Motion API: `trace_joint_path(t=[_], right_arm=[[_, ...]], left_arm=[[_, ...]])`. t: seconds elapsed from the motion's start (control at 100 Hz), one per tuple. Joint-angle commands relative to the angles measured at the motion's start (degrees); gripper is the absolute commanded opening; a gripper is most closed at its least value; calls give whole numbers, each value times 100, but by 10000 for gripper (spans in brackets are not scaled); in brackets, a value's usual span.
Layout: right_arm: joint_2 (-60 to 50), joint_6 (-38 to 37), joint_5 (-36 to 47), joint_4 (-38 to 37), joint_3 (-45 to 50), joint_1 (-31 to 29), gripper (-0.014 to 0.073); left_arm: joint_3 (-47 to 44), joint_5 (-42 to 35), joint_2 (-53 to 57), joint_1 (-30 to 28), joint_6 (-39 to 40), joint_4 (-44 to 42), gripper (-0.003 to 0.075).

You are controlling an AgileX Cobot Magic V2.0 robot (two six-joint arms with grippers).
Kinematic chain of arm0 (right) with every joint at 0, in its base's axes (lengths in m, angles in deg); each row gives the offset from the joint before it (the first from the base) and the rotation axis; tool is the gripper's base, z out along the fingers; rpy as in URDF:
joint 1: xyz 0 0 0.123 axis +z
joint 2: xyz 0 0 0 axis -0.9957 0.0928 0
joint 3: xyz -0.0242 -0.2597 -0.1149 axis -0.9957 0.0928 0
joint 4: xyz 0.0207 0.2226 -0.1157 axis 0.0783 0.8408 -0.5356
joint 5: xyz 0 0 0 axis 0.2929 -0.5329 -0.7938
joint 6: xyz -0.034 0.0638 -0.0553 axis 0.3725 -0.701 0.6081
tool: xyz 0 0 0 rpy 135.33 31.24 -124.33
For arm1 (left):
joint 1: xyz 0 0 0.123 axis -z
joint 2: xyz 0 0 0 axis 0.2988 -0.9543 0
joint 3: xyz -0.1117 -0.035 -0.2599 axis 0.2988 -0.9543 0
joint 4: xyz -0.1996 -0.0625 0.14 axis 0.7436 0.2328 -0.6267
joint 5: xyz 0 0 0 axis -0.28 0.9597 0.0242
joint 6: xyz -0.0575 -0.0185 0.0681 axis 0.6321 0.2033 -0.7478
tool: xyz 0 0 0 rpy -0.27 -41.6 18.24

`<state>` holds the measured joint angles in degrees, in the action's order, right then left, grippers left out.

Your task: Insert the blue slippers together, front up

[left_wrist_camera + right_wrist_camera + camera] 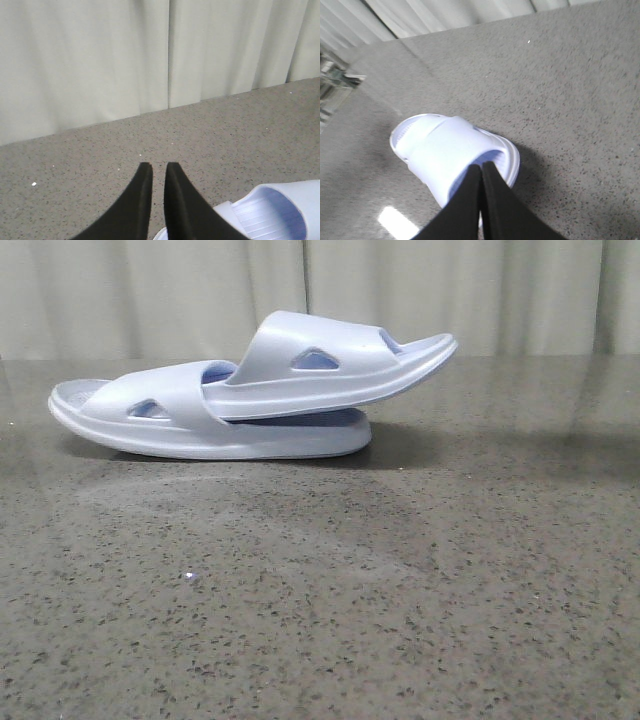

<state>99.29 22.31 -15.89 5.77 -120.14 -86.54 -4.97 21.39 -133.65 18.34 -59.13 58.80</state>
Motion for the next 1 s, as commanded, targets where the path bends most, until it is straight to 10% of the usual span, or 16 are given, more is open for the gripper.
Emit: trace_joint_path(t=[0.0,0.39,0.99], right_arm=[[-690,29,1141,-9,162,544,-83],[-2628,29,3474,-49,2391,2185,-83],[-3894,29,3458,157,3866,2233,-83]], left_arm=[[-243,-626,447,310,1,-143,15],[-2319,-1338,2401,371,-831,957,15],[-4015,-1129,4198,371,-1049,1888,15]])
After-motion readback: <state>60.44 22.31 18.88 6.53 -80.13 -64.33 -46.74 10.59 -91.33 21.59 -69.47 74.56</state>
